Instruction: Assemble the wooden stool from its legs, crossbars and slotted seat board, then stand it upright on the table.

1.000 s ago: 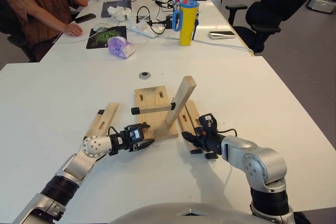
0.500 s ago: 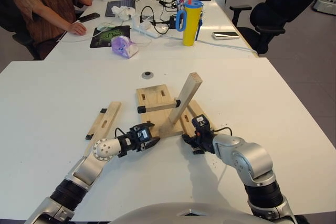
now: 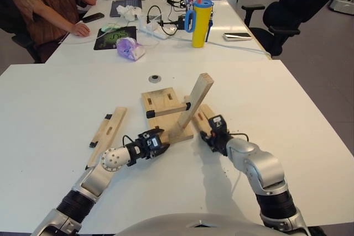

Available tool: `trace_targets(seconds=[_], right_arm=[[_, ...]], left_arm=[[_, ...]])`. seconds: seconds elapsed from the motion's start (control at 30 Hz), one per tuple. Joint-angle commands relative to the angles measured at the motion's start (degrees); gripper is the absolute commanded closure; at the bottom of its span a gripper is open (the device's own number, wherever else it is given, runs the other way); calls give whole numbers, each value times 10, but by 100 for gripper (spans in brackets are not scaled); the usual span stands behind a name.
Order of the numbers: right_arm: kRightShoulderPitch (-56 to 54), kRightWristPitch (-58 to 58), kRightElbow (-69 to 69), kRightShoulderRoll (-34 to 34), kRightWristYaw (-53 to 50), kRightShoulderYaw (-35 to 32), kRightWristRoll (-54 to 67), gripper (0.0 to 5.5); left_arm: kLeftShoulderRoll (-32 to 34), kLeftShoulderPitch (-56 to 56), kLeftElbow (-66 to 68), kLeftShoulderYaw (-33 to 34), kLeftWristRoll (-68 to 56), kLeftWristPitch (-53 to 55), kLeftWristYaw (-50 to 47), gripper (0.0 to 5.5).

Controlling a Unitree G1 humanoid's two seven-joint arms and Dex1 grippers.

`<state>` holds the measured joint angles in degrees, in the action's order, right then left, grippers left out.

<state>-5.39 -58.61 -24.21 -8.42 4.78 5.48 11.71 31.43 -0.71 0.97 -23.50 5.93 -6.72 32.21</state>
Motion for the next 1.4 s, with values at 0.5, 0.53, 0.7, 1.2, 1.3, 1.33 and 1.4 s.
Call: trace_targets(seconds=[0.5, 0.53, 0.7, 1.2, 1.3, 1.33, 1.4], right_arm=[[-217, 148, 58, -4, 176, -258, 338, 342], [-224, 122, 58, -15, 196, -265, 386, 342], [-239, 45, 43, -82, 268, -251, 501, 342], [-194, -60, 24, -234, 436, -175, 641, 342], [-184, -52, 21, -255, 469, -162, 625, 342], [-182, -46, 19, -258, 476, -156, 617, 342], [-172, -35, 6, -266, 494, -137, 599, 342]], left_arm=[[174, 118, -295, 156, -498, 300, 214, 252], [192, 112, -297, 169, -529, 329, 231, 252], [192, 34, -288, 242, -689, 423, 224, 252], [131, -117, -219, 327, -985, 543, 72, 97], [120, -132, -207, 327, -995, 555, 54, 95], [116, -137, -207, 329, -996, 557, 50, 95], [106, -146, -210, 334, -1003, 559, 39, 95]])
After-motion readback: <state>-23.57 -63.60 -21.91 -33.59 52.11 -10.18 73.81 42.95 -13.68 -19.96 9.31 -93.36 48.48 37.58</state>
